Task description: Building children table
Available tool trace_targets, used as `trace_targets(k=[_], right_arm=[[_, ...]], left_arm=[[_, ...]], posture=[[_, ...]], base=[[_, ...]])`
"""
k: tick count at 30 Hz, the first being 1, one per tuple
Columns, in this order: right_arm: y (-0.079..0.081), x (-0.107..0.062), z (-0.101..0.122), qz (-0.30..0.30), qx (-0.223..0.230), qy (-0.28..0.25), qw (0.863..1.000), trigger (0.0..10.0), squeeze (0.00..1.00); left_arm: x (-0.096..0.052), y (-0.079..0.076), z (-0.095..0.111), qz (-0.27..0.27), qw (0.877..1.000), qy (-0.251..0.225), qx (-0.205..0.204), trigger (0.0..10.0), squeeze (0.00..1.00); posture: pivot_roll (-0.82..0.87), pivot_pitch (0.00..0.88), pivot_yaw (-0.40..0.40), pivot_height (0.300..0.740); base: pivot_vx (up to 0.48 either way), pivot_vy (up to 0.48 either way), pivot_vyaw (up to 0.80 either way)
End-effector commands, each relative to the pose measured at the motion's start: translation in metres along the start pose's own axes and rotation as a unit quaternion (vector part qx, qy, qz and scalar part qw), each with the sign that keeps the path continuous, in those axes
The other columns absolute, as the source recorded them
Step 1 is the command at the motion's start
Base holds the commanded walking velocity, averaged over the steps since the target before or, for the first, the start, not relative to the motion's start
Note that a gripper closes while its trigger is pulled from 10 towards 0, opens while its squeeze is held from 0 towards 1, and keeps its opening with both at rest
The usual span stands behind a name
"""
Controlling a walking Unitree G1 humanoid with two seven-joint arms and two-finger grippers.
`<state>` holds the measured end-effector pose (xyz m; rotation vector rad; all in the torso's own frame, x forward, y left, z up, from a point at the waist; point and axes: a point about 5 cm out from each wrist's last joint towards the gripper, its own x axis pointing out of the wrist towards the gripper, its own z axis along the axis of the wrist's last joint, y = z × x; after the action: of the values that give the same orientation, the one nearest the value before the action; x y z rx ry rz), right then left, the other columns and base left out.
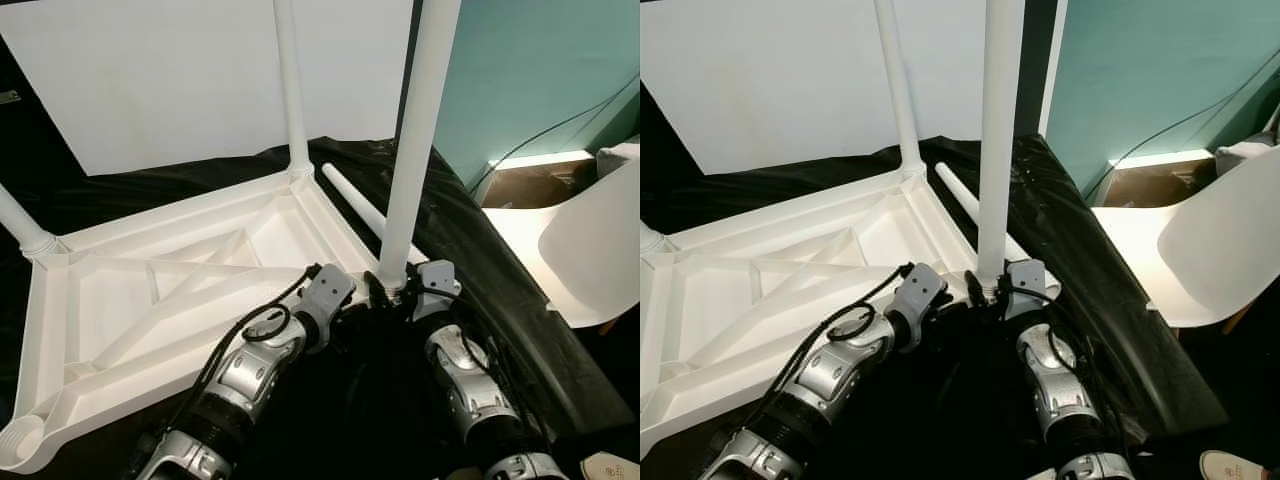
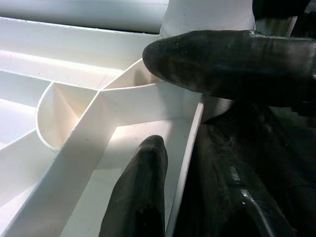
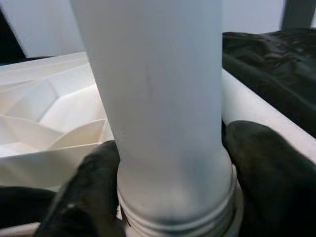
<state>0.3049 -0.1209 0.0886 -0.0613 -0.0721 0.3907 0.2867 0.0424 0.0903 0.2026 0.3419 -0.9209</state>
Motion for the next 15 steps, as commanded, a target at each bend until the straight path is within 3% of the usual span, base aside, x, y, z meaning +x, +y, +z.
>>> trace_targets(k=[1,3,4,9,15], right_arm=[[0.002,0.007,0.005,0.043,0.0,-0.002,0.999,10.0,1.0],[0.0,0.011,0.01,0.066,-0.007,-0.006,0.998,10.0,1.0],[-0.003,0.015,0.014,0.09,-0.014,-0.008,0.996,10.0,0.0],[-0.011,0.024,0.026,0.165,-0.04,0.005,0.986,10.0,0.0],[-0.018,0.026,0.022,0.213,-0.056,0.043,0.974,10.0,0.0]], left_arm=[[0.0,-0.017,-0.041,-0.062,0.994,0.078,-0.044,10.0,0.0],[0.0,-0.017,-0.041,-0.061,0.994,0.078,-0.046,10.0,0.0],[0.0,-0.018,-0.042,-0.061,0.994,0.078,-0.047,10.0,0.0],[0.001,-0.018,-0.041,-0.058,0.994,0.076,-0.05,10.0,0.0],[-0.001,-0.016,-0.041,-0.051,0.995,0.075,-0.052,10.0,0.0]], posture=[[0.02,0.0,-0.011,0.74],[0.02,0.0,-0.011,0.74],[0.02,0.0,-0.017,0.74],[0.03,0.0,-0.026,0.74],[0.05,0.0,-0.031,0.74]], base=[[0.0,0.0,0.0],[0.0,0.0,0.0],[0.0,0.0,0.0],[0.0,0.0,0.0],[0.0,0.0,0.0]])
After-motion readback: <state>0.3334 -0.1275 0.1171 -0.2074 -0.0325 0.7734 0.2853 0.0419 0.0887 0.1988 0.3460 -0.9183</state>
